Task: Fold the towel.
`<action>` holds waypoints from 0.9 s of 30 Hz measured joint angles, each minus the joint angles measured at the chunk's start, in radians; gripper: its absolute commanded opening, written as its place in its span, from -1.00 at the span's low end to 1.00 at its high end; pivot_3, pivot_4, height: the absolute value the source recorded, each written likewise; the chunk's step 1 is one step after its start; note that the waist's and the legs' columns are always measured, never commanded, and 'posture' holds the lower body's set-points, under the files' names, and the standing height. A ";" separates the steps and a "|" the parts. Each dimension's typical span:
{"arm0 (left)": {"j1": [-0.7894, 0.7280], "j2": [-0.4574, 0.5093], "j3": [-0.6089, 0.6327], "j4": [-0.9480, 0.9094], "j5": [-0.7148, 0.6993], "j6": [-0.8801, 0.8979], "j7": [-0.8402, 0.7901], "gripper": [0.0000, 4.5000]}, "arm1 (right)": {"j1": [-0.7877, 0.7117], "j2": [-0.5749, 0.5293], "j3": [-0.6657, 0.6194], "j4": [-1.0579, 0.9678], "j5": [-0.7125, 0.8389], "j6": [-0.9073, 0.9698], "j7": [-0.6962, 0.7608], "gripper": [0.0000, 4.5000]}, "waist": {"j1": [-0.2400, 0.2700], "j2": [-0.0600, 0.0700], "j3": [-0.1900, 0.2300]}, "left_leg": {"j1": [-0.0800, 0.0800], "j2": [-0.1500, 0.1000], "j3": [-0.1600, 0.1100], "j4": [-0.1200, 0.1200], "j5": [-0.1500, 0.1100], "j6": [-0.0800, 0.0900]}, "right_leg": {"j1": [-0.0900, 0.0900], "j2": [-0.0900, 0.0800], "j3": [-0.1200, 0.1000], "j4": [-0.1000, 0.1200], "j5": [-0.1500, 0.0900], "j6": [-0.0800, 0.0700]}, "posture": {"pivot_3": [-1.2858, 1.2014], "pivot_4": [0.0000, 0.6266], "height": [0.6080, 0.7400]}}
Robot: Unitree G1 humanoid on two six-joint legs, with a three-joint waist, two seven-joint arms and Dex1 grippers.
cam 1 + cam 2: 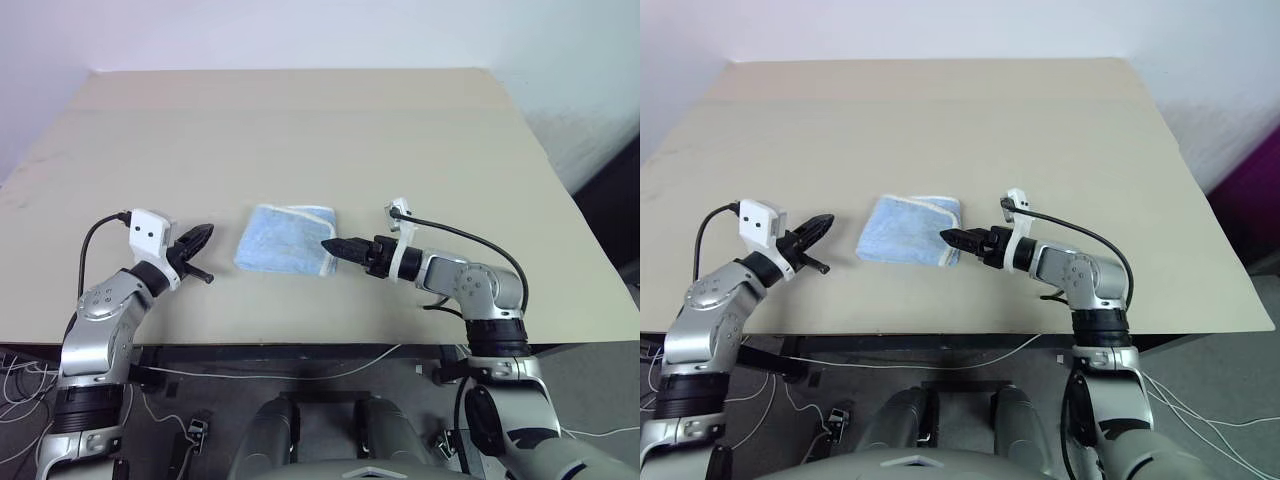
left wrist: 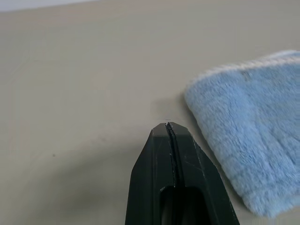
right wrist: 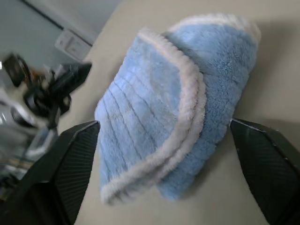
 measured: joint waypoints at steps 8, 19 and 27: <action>0.017 -0.006 0.002 -0.048 -0.034 0.001 -0.007 -1.00 | -0.056 0.021 0.009 0.087 -0.005 0.020 -0.011 0.98 | -0.010 0.000 -0.001 | 0.000 0.001 0.000 0.000 0.000 0.000 | 0.000 0.001 0.000 0.000 0.000 0.000 | 0.03 -0.52 1.00; 0.032 -0.018 0.005 -0.067 -0.040 0.001 -0.005 -1.00 | -0.162 0.118 0.037 0.228 -0.054 -0.020 -0.013 0.90 | -0.038 0.000 -0.001 | 0.000 0.002 0.001 -0.002 0.000 0.000 | -0.003 0.003 0.000 0.002 0.000 0.000 | 0.03 -0.52 1.00; 0.047 -0.031 0.006 -0.080 -0.040 0.001 -0.001 -1.00 | -0.167 0.134 0.014 0.262 -0.054 -0.004 -0.015 -0.18 | -0.029 0.000 -0.001 | -0.001 0.001 0.001 -0.002 0.000 0.000 | -0.004 0.002 0.000 0.002 0.000 0.000 | 0.03 -0.52 1.00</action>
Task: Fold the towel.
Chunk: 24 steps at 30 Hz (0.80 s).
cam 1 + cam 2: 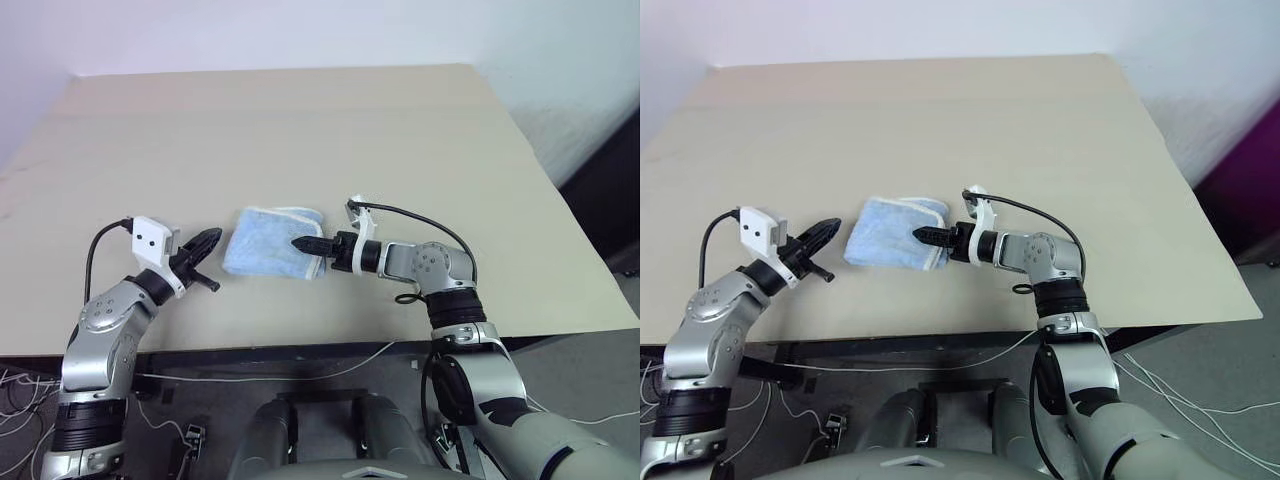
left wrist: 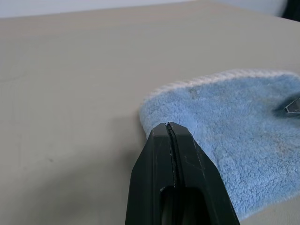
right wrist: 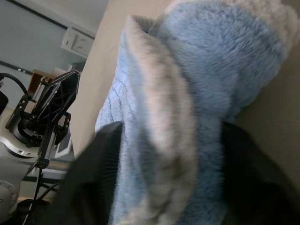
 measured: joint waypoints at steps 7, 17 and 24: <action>-0.013 -0.026 -0.019 -0.001 0.001 0.001 0.001 -1.00 | 0.033 0.007 -0.049 -0.067 0.060 0.028 -0.006 -0.99 | 0.002 0.000 0.000 | 0.000 0.000 0.000 0.000 0.000 0.000 | 0.000 0.000 0.000 0.000 0.000 0.000 | 0.03 -0.52 1.00; -0.039 -0.050 -0.060 -0.001 0.001 0.008 -0.007 -1.00 | 0.081 -0.098 -0.358 -0.274 0.220 0.024 -0.197 -0.99 | 0.019 0.000 0.000 | -0.001 -0.001 0.000 0.001 0.000 0.000 | 0.000 -0.001 0.000 -0.001 0.000 0.000 | 0.03 -0.52 1.00; -0.093 -0.080 -0.116 0.030 0.004 0.008 -0.029 -1.00 | 0.066 -0.229 -0.617 -0.297 0.272 -0.066 -0.475 -0.99 | 0.029 0.000 0.000 | -0.001 -0.001 0.000 0.001 0.000 0.000 | 0.001 -0.001 0.000 -0.001 0.000 0.000 | 0.03 -0.52 1.00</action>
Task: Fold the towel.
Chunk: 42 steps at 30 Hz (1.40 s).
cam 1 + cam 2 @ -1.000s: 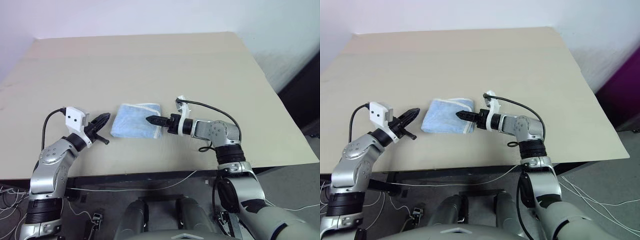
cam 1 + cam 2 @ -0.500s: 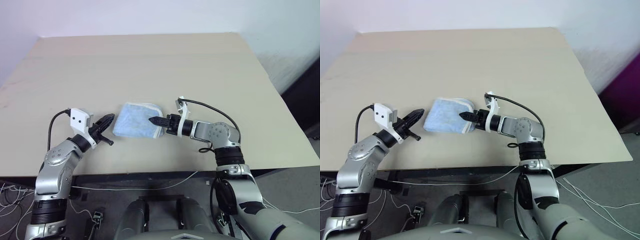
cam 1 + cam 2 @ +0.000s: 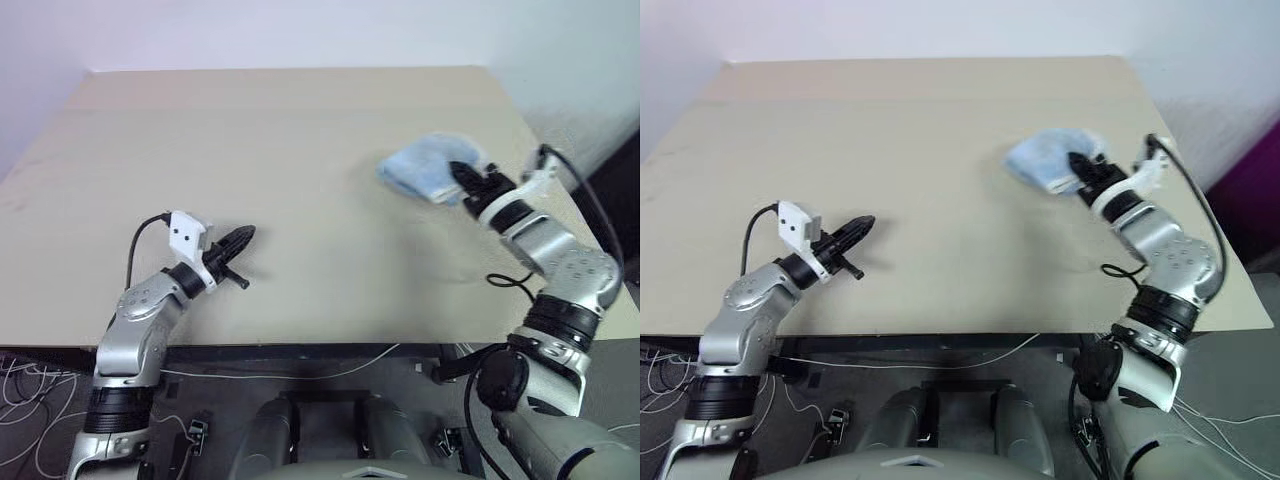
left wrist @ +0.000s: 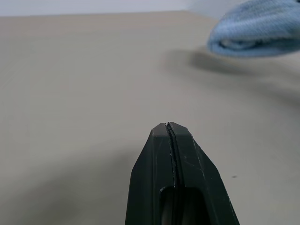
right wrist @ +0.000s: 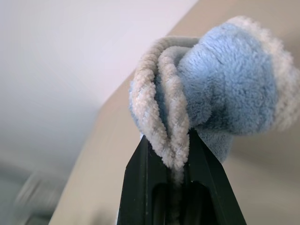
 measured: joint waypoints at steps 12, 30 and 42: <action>-0.048 -0.034 -0.066 0.062 0.020 -0.005 -0.033 -1.00 | 0.138 0.034 -0.155 -0.109 0.112 0.061 -0.421 -0.99 | -0.003 0.002 0.000 | 0.000 0.001 0.002 0.001 0.000 0.000 | 0.000 0.003 0.001 0.001 0.000 0.000 | 0.03 -0.52 1.00; -0.062 -0.052 -0.086 0.091 0.030 -0.021 -0.055 -1.00 | 0.233 -0.050 -0.076 -0.189 0.138 -0.058 -0.509 0.87 | 0.001 0.002 0.000 | 0.001 0.000 0.002 0.002 0.000 0.001 | 0.002 0.003 0.000 0.000 0.000 0.000 | 0.03 -0.52 1.00; -0.119 -0.046 -0.030 0.245 0.137 -0.124 0.099 -1.00 | 0.322 -0.223 0.303 -0.325 -0.164 -0.291 -0.162 0.87 | -0.005 0.002 0.000 | 0.002 0.001 0.002 0.002 0.000 0.001 | 0.002 0.005 0.000 0.000 0.000 0.001 | 0.03 -0.52 1.00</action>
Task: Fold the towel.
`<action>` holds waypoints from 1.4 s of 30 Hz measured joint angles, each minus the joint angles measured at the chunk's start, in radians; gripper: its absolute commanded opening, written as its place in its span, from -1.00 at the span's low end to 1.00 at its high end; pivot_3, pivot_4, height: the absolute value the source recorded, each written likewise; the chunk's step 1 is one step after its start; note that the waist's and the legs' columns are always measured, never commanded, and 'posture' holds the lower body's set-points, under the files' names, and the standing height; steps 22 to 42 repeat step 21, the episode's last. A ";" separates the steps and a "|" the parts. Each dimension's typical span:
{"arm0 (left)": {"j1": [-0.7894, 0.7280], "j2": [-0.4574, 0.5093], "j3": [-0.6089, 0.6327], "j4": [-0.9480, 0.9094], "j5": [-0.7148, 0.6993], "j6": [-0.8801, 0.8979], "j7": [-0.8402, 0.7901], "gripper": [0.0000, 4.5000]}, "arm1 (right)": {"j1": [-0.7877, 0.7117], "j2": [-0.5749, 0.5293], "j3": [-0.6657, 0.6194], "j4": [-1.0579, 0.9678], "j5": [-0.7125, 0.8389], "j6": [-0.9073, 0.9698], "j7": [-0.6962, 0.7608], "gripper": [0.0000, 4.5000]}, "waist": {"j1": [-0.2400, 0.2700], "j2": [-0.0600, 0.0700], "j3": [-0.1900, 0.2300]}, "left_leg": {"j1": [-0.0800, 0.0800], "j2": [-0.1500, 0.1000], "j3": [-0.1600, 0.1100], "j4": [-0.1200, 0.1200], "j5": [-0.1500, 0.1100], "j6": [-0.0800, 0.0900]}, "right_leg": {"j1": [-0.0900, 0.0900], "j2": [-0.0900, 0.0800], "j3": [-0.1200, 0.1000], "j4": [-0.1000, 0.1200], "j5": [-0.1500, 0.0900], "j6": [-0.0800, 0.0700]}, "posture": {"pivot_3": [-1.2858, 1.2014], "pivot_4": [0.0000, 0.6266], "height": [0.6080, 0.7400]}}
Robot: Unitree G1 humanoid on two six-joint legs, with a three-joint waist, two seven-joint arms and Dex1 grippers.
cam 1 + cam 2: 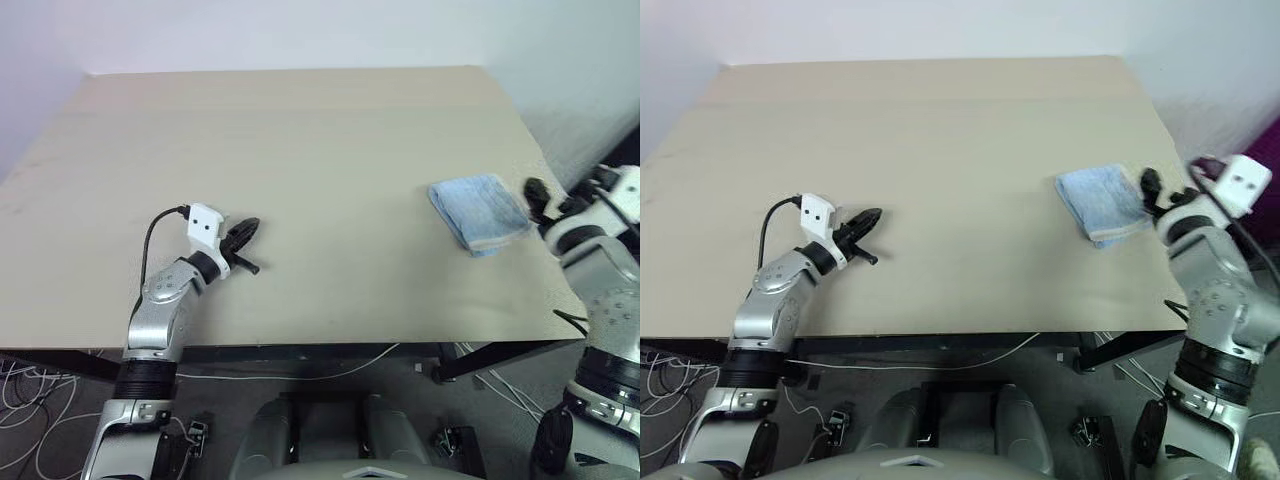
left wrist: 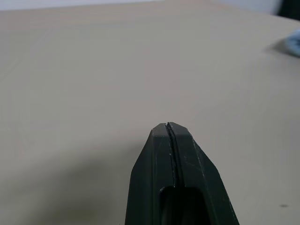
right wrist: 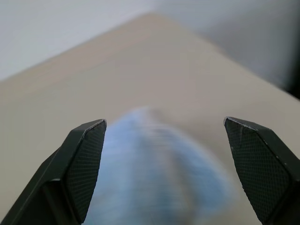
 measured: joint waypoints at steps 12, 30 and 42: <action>0.086 0.058 0.066 -0.037 0.037 -0.010 0.069 -1.00 | 0.000 0.039 0.500 0.093 -0.279 -0.290 0.488 0.87 | 0.008 -0.001 0.001 | 0.000 -0.001 -0.002 0.001 0.000 0.000 | 0.001 -0.002 -0.001 -0.001 0.000 0.000 | 0.03 -0.52 1.00; 0.144 0.059 0.096 -0.149 0.037 0.015 0.111 -1.00 | -0.048 0.113 0.536 0.237 -0.370 -0.390 0.598 0.87 | 0.007 -0.001 0.001 | 0.000 -0.001 -0.002 0.000 0.000 -0.001 | 0.001 -0.003 -0.001 -0.001 0.000 0.000 | 0.03 -0.52 1.00; 0.144 0.059 0.096 -0.149 0.037 0.015 0.111 -1.00 | -0.048 0.113 0.536 0.237 -0.370 -0.390 0.598 0.87 | 0.007 -0.001 0.001 | 0.000 -0.001 -0.002 0.000 0.000 -0.001 | 0.001 -0.003 -0.001 -0.001 0.000 0.000 | 0.03 -0.52 1.00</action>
